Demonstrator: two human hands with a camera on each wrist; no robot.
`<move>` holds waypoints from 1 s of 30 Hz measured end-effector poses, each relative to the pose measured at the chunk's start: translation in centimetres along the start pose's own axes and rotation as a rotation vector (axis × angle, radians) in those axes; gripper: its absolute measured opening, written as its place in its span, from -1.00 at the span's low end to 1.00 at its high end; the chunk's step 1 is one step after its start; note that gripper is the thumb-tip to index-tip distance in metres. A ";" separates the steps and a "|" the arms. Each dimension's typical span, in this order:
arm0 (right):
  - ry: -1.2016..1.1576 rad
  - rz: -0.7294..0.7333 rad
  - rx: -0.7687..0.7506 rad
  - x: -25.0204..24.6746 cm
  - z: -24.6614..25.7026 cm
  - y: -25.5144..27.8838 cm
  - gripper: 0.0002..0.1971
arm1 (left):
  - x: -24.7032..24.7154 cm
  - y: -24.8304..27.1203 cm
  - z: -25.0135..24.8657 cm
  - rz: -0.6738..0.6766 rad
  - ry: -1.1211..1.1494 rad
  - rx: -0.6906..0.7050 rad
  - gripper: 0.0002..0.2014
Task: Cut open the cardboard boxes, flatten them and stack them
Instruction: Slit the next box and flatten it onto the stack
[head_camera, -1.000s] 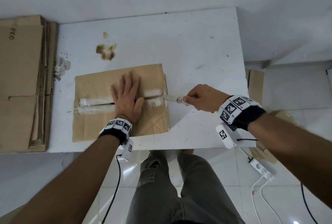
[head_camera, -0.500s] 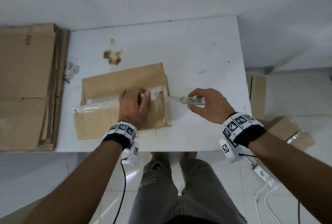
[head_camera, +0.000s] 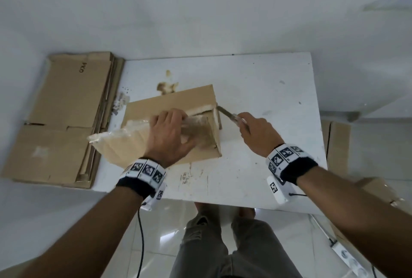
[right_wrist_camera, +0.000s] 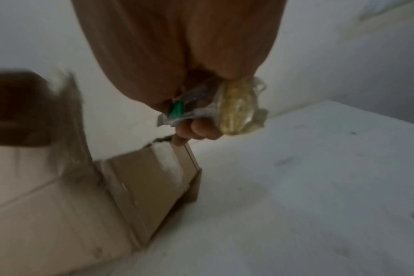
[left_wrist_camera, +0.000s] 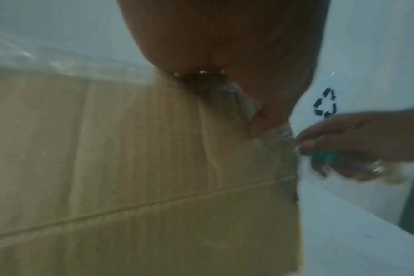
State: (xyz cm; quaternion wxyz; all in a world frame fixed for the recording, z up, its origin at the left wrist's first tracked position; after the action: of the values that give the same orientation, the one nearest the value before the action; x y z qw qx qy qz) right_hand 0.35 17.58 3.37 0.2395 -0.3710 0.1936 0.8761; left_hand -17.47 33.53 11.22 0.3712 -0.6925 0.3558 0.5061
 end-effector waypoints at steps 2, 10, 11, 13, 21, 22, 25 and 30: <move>-0.070 0.072 0.108 2.1 -1.9 0.3 -0.55 | -1.8 2.5 -1.2 -0.108 -0.007 0.044 -0.78; 0.067 0.251 0.408 7.3 -8.5 2.1 -0.12 | 6.2 15.0 1.8 0.524 0.090 -0.145 -0.35; 0.089 0.251 0.406 7.5 -8.4 2.3 -0.09 | 6.9 14.9 3.0 0.515 0.024 -0.163 -0.32; 0.173 0.223 0.377 7.5 -7.9 2.8 -0.12 | 8.2 13.7 6.0 0.521 -0.142 -0.223 -0.06; -0.340 0.125 0.412 6.4 -2.9 5.7 0.03 | 6.2 5.0 7.2 0.290 0.122 -0.258 -0.54; -0.433 0.143 0.455 6.3 -2.1 5.6 0.20 | 4.7 3.5 6.5 0.246 0.193 -0.284 -0.56; -0.611 0.224 0.470 6.3 1.1 3.3 0.50 | 0.9 -0.6 5.1 0.187 0.502 -0.457 -0.55; -0.843 0.208 0.388 4.1 7.4 -2.0 0.27 | -2.5 -4.9 4.5 0.215 0.934 -0.545 -0.57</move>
State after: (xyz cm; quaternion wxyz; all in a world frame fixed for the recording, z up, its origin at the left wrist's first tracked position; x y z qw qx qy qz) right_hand -5.17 24.13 4.79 0.2731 0.0895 0.2757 0.9173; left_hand -15.79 40.02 13.41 -0.0728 -0.8743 0.4074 0.2537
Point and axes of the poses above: each hand's wrist, its own y-axis away from the middle knuckle, its own x-axis out of the palm, z = x × y, the point moved 7 cm from there along -y, towards the middle knuckle, and after that the axes turned 2 degrees about -z, right-handed, at the moved point
